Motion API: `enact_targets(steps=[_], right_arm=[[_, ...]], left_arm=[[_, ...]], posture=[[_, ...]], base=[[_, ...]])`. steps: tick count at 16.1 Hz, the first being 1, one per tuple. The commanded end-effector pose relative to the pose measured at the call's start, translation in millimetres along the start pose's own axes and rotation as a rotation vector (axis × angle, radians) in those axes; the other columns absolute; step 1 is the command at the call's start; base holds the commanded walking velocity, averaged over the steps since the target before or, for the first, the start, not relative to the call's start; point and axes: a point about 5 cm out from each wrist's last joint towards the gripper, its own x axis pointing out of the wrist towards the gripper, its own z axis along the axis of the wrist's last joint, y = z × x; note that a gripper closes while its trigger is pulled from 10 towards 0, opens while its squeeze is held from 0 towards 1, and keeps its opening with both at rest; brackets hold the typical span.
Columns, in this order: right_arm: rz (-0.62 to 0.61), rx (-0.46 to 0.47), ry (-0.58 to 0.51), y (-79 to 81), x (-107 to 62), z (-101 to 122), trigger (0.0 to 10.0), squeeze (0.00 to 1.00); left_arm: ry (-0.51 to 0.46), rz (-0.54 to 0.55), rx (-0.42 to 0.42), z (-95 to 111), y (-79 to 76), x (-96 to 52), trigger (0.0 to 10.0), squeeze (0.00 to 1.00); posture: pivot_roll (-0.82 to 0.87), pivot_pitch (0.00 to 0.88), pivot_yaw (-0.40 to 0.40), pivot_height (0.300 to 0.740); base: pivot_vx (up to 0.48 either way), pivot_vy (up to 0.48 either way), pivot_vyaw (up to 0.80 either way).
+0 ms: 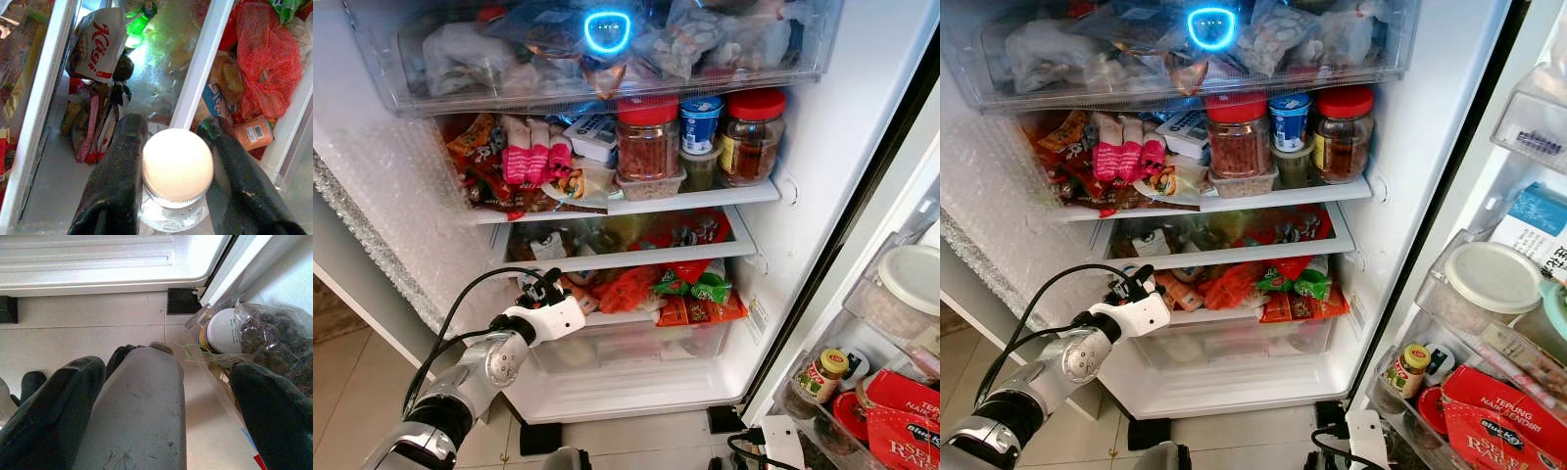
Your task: Restocking fridge
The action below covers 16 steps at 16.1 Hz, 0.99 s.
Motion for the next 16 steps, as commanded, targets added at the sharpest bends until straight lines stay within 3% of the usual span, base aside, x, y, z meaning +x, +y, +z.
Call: enact_targets(steps=[1,12,16], right_arm=[[0.01,0.012,0.014,3.3,0.0,-4,10.0,0.0],[0.011,0.016,0.013,3.6,0.2,-3,10.0,0.0],[0.015,0.017,0.014,4.1,0.2,-3,10.0,0.0]], left_arm=[[-0.016,0.025,-0.011,4,7.8,4.1,10.0,0.0],[-0.019,0.034,-0.003,2,9.5,3.0,10.0,0.0],[0.01,-0.061,0.023,-7,-6.1,-4.7,10.0,0.0]], posture=[[-0.06,0.0,0.025,0.637],[-0.06,0.0,0.026,0.637],[-0.06,0.0,0.026,0.637]], base=[[0.285,0.0,0.0],[0.302,0.0,0.0],[0.146,0.0,0.0]])
